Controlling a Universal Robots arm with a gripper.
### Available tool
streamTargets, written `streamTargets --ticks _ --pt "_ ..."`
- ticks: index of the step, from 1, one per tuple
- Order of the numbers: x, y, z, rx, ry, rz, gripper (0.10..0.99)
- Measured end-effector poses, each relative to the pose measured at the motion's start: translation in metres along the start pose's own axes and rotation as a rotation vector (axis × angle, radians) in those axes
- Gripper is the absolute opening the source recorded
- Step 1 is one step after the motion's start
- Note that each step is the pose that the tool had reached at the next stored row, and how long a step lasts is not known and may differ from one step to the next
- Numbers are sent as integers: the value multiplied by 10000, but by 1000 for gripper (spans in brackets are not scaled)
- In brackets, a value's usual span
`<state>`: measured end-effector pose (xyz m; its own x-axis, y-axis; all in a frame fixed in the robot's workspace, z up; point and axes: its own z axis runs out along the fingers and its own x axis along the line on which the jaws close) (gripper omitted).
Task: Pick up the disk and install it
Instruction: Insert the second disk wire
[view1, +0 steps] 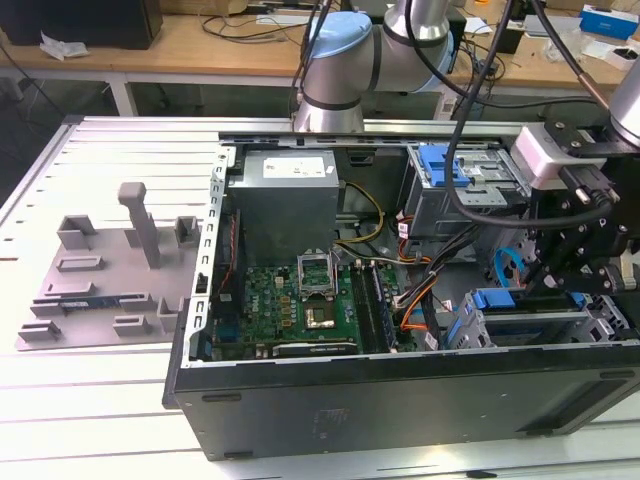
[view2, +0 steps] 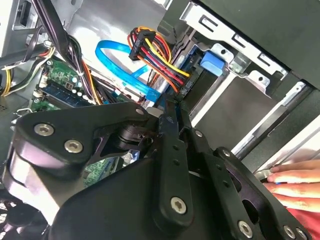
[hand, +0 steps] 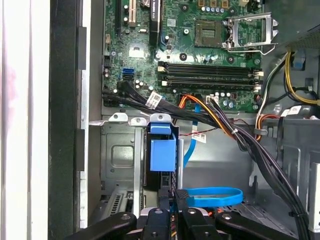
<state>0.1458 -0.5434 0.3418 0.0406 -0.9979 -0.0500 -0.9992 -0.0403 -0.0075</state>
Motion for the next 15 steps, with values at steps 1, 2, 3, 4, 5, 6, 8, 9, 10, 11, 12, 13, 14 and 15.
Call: streamTargets --ticks 1,2,3,4,5,6,8,9,10,11,12,13,14,15 --pt "1 0 15 -7 0 -147 161" --pt "2 0 18 -14 -3 -277 161" --pt "3 0 16 -15 -10 -326 173" --pt "2 0 8 -14 -17 -355 231" --pt "1 -1 -23 -7 -42 -408 231" --pt "-1 -1 -57 -4 -62 -437 298" --pt "-4 -5 -124 -1 -94 -475 298" --pt "-5 -7 -153 0 -103 -485 298" --pt "-7 -8 -186 1 -113 -493 298" --pt "-9 -10 -217 2 -120 -499 298" --pt "-11 -13 -267 3 -128 -504 298" --pt "-14 -21 -322 3 -129 -506 298" --pt "-14 -41 -362 3 -133 -504 298" --pt "-15 -55 -374 3 -130 -504 298"
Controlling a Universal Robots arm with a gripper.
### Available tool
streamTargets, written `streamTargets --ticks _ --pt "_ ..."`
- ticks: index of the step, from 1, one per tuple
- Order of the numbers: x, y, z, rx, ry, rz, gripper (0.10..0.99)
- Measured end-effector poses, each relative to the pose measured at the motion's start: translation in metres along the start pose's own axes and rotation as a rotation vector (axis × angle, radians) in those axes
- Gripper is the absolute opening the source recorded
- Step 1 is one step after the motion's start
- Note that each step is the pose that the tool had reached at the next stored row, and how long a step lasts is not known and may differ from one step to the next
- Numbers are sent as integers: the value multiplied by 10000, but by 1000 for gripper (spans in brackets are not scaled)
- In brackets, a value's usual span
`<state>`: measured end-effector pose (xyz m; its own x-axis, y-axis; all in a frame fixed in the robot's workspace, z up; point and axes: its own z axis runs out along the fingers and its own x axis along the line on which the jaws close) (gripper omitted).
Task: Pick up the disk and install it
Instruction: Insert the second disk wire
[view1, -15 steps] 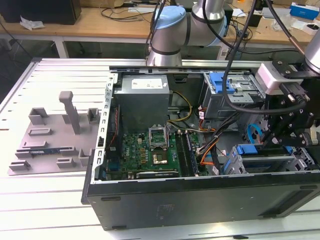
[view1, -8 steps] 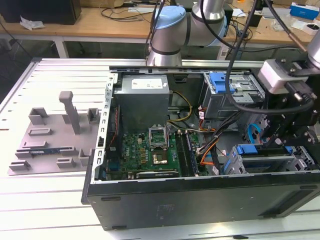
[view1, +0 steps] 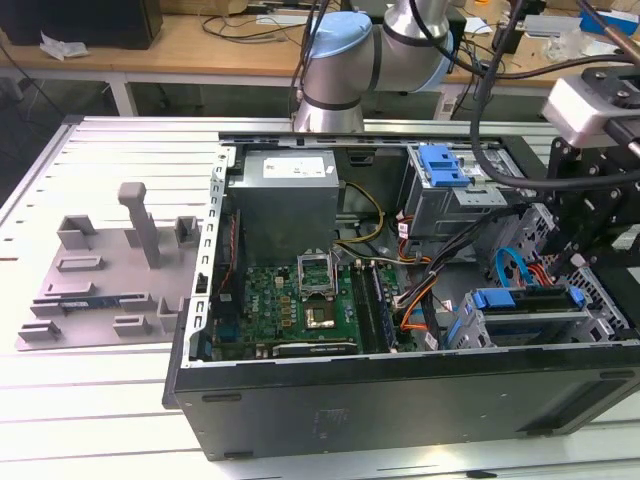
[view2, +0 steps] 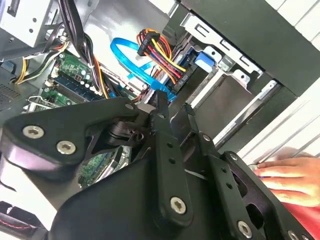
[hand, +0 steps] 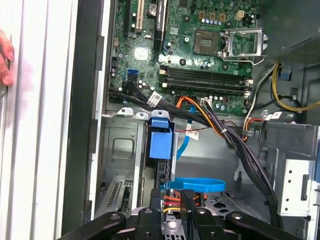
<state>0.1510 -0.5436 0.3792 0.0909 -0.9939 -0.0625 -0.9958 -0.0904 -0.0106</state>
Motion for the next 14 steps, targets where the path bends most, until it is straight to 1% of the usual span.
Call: streamTargets --ticks 2,4,5,6,14 --pt "0 -15 -10 0 1 0 298" --pt "1 -24 -12 0 -1 1 149" --pt "1 -24 -13 0 0 1 149" --pt "1 -24 -13 0 1 0 106" --pt "0 -25 -13 0 5 0 106"
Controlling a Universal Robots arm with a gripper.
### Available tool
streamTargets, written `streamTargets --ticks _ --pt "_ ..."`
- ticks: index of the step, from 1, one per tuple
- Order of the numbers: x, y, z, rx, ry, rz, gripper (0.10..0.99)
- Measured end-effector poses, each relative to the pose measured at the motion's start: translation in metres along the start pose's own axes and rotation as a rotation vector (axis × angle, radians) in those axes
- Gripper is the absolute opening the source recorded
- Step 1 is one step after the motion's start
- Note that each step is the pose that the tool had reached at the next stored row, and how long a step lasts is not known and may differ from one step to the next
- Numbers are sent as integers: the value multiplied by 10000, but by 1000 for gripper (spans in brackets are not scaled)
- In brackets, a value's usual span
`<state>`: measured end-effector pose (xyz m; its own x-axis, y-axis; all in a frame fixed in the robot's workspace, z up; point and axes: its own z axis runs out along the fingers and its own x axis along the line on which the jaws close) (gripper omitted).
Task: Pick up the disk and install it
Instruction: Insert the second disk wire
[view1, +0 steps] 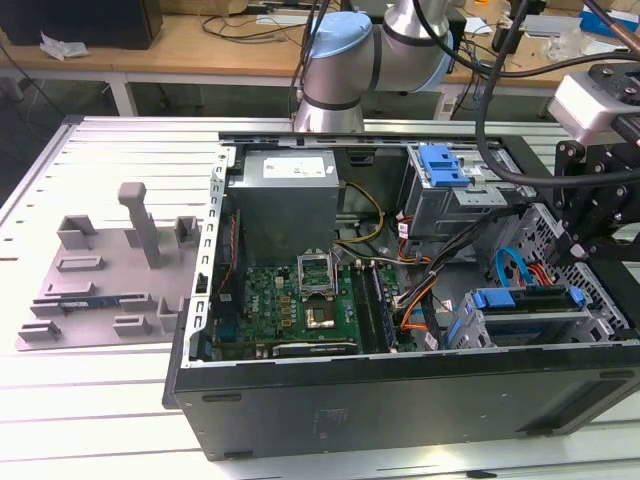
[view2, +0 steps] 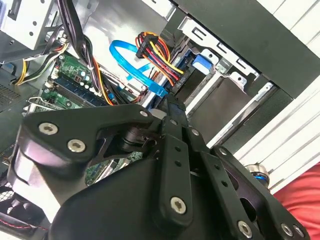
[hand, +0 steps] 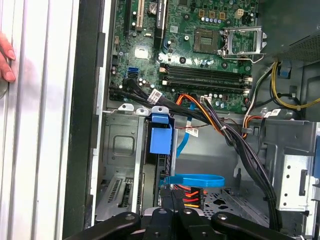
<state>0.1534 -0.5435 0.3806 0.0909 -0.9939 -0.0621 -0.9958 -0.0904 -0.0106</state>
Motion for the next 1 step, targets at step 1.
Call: streamTargets --ticks 1 --pt "0 0 0 0 0 0 106"
